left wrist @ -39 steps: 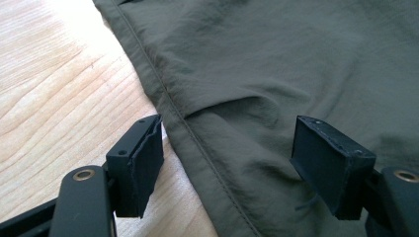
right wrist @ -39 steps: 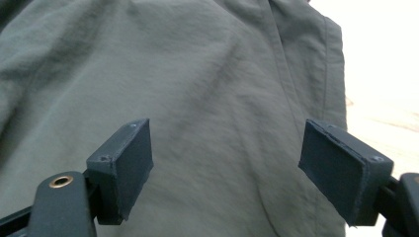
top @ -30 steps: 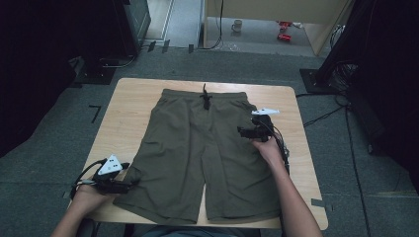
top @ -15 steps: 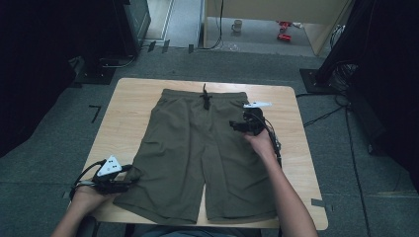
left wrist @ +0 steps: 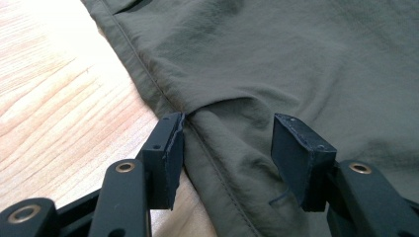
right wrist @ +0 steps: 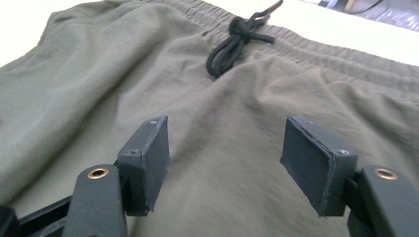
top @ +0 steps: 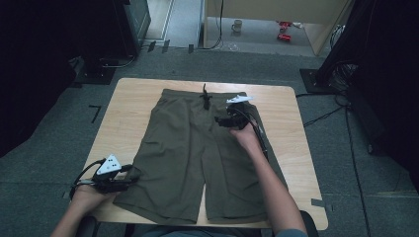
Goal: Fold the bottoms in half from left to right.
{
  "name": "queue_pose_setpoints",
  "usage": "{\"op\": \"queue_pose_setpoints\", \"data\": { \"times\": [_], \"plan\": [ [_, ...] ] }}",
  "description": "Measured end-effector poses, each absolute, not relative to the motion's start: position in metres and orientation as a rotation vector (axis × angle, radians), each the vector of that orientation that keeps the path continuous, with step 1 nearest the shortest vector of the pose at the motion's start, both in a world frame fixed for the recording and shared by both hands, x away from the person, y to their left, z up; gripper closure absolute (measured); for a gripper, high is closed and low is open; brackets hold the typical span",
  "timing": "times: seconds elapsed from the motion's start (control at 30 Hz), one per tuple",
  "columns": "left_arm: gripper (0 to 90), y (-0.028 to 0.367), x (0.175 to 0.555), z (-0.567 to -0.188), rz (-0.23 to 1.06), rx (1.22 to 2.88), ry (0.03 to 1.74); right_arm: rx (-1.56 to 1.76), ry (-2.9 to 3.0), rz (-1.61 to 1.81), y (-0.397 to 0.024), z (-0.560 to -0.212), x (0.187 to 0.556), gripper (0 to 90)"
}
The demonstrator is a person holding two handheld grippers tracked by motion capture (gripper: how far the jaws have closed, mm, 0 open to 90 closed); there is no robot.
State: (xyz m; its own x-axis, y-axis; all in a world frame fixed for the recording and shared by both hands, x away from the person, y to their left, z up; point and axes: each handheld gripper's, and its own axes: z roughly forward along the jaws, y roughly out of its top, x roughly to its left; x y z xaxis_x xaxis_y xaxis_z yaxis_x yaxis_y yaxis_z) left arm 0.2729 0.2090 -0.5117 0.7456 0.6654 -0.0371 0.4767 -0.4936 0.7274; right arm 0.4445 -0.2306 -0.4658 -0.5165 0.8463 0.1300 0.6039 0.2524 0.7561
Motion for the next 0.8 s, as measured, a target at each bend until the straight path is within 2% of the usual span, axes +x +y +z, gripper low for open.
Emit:
{"op": "queue_pose_setpoints", "data": {
  "times": [0.67,0.8],
  "plan": [
    [45.7,0.209,0.274,-0.511,0.297,2.185,0.851,1.375,2.232,1.197,-0.191,-0.465,0.471,39.5],
    [45.5,0.208,0.274,-0.511,0.294,2.185,0.851,1.388,2.279,1.175,-0.178,-0.465,0.480,37.3]
  ]
}}
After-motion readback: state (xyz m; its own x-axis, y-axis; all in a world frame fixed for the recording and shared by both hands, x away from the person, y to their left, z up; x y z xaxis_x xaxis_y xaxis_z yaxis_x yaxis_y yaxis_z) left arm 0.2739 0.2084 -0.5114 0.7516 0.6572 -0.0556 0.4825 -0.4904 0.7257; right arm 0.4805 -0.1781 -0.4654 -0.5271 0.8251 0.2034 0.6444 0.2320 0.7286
